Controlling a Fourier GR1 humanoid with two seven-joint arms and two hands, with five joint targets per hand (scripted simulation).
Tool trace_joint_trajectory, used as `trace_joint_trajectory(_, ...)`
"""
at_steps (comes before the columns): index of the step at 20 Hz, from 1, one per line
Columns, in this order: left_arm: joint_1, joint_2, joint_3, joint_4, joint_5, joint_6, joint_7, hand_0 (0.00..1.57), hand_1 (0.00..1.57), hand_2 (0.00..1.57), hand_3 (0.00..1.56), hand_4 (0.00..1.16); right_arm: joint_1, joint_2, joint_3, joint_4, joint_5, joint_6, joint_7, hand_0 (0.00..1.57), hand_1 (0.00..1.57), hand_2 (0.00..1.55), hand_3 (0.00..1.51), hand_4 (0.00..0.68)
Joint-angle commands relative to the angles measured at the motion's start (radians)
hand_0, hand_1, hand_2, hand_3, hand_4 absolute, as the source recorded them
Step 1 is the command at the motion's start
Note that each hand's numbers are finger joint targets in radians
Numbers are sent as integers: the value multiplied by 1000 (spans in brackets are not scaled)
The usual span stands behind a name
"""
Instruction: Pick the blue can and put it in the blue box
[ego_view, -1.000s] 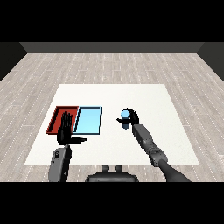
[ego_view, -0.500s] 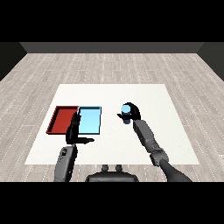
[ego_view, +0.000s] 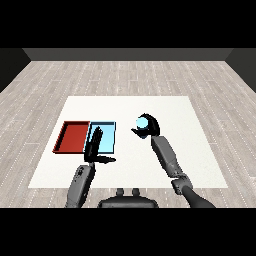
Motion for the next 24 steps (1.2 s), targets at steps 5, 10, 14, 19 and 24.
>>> trace_joint_trajectory(5, -12, -3, -39, 51, 3, 9, -9, 0, 0, 0, 0, 0, 224, 18, 270, -361, -65, -164, 85, 1432, 1432, 1448, 1419, 659)
trace_joint_trajectory(10, -139, -3, -169, 108, 16, 184, 22, 0, 0, 0, 0, 0, 173, 18, 205, -314, -59, -120, 101, 1435, 1435, 1433, 1406, 661)
trace_joint_trajectory(14, -59, -3, -178, 97, 6, 139, -21, 0, 0, 0, 0, 0, 203, 18, 265, -448, -35, -164, 190, 1422, 1422, 1444, 1411, 661)
trace_joint_trajectory(19, -248, -3, -237, 326, 126, 235, -41, 0, 0, 0, 0, 0, 197, 4, 235, -439, -26, -123, 188, 1416, 1416, 1448, 1415, 658)
trace_joint_trajectory(24, -234, -3, -297, 351, 137, 266, -56, 0, 0, 0, 0, 0, 168, 18, 276, -405, -62, -168, 150, 1403, 1403, 1439, 1403, 668)
